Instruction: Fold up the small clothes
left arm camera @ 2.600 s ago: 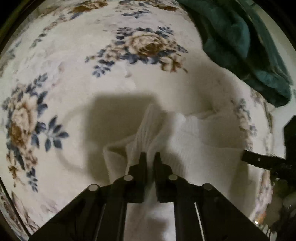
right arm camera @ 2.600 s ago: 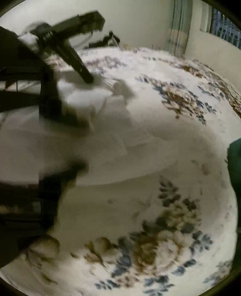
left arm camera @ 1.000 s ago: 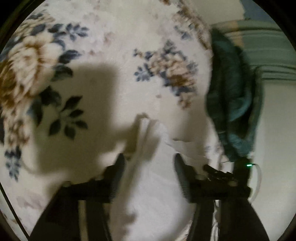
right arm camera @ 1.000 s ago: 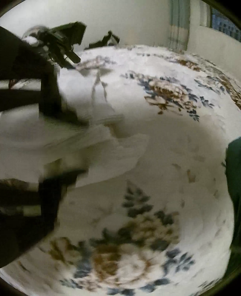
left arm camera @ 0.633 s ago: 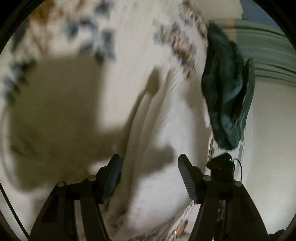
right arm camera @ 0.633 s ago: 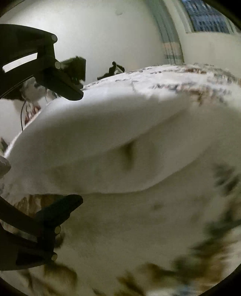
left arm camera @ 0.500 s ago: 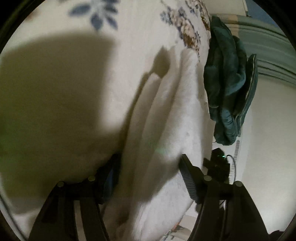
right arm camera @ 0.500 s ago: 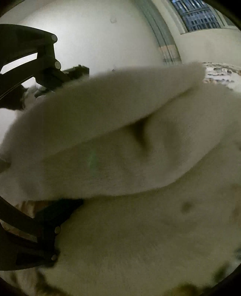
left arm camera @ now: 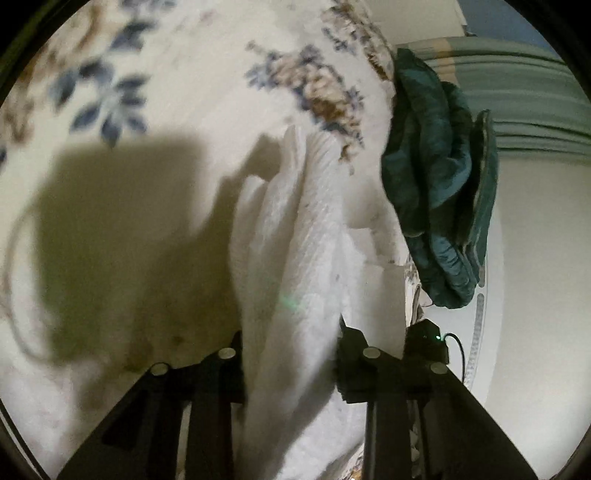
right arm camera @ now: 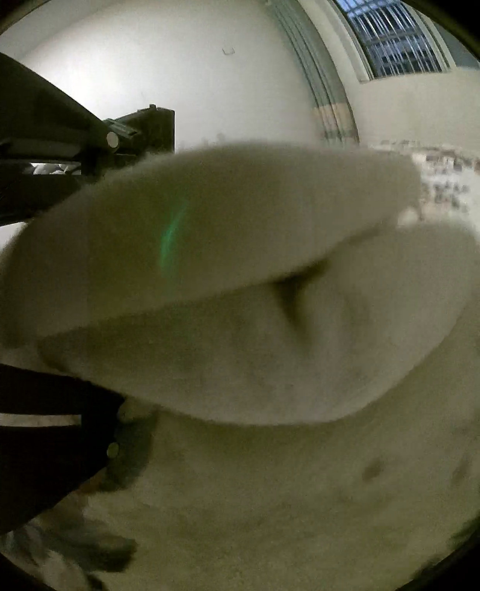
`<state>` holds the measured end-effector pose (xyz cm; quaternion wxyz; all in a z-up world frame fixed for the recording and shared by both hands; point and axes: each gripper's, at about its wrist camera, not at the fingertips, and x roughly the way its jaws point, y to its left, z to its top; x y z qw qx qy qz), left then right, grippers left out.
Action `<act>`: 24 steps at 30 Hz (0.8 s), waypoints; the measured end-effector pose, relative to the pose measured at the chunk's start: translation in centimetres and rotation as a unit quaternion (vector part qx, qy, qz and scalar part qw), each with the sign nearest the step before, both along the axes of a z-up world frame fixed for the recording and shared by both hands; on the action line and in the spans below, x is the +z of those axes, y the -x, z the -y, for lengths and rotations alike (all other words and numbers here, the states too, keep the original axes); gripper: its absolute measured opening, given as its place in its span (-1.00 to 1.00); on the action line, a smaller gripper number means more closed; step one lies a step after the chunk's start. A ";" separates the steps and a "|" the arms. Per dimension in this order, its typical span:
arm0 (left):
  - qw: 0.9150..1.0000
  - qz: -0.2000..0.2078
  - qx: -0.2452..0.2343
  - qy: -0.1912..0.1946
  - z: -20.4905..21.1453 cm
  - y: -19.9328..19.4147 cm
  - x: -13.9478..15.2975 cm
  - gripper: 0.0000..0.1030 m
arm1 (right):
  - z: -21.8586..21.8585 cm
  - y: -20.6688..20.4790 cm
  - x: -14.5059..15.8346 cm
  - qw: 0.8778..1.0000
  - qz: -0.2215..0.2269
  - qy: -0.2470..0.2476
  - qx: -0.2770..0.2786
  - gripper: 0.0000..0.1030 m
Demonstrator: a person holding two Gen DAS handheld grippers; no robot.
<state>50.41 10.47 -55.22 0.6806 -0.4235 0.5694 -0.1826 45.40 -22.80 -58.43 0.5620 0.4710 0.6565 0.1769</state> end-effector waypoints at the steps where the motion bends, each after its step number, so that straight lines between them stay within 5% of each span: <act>1: 1.000 0.003 0.000 0.000 -0.3 -0.1 0.5 -0.49 | -0.3 -0.2 0.8 1.000 0.006 -0.002 -0.003 -0.13; 7: 0.999 0.039 0.005 0.001 -4.1 -3.4 4.0 -0.49 | -3.9 -4.9 6.5 0.998 0.066 -0.001 0.002 -0.14; 13: 0.997 0.072 0.003 -0.012 -8.3 -10.9 5.8 -0.48 | -9.1 -12.9 8.8 0.994 0.109 0.017 0.008 -0.14; 20: 0.996 0.087 0.006 -0.029 -12.1 -17.2 3.7 -0.45 | -12.9 -20.4 5.8 0.990 0.136 0.022 0.023 -0.14; 24: 0.998 0.031 -0.015 -0.053 -12.6 -18.2 -1.8 -0.39 | -12.8 -21.4 1.3 0.993 0.101 0.049 0.036 -0.12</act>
